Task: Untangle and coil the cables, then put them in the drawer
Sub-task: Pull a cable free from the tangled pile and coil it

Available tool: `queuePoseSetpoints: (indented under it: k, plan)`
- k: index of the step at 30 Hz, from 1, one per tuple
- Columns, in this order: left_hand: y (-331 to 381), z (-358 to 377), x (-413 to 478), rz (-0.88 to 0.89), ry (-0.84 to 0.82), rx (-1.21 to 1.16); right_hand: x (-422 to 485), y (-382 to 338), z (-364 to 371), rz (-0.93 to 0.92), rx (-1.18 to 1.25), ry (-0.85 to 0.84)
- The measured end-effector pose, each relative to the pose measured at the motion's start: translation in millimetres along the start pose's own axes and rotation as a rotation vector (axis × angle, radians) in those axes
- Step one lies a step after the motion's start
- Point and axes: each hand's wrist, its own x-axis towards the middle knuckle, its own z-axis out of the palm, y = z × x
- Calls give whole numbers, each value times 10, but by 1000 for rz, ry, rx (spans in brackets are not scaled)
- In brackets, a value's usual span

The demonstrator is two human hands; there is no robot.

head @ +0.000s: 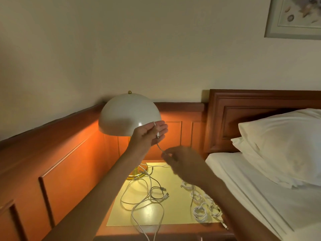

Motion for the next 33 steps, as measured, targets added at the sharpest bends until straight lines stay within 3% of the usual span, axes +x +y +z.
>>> queuePoseSetpoints:
  k: [2, 4, 9, 15, 17, 19, 22, 24, 26, 29, 31, 33]
  plan:
    - [-17, -15, -45, 43, -109, 231, 102, -43, -224, 3, -231, 44]
    - [34, -29, -108, -1, -303, 360, 217, -101, -496, -20, -301, 19]
    - [237, -113, -245, -246, -620, 87, 465, -284, -1025, -135, -125, -203]
    - [389, -152, -389, -206, -541, -290, 546, -101, -714, -32, 701, -247]
    - [410, -117, -373, -160, -420, -461, 434, 5, -422, 109, 957, -182]
    - [393, -75, -306, -167, -216, -659, 243, 52, -136, 214, 1052, -116]
    - [232, 13, -184, -63, -46, -598, -16, -3, 95, 275, 899, -95]
    - [51, 72, -133, 42, 47, -289, -65, -49, 78, 222, 644, -82]
    - [-83, 89, -104, 202, 90, 117, -5, -66, -53, 124, 219, -61]
    - [-163, 7, -67, 279, -94, 568, 146, -111, -368, 29, -207, -67]
    - [-124, -48, -91, 107, -314, 565, 282, -115, -614, -17, -275, -68]
    - [-46, -91, -149, -100, -486, 354, 423, -101, -843, -61, -211, -175]
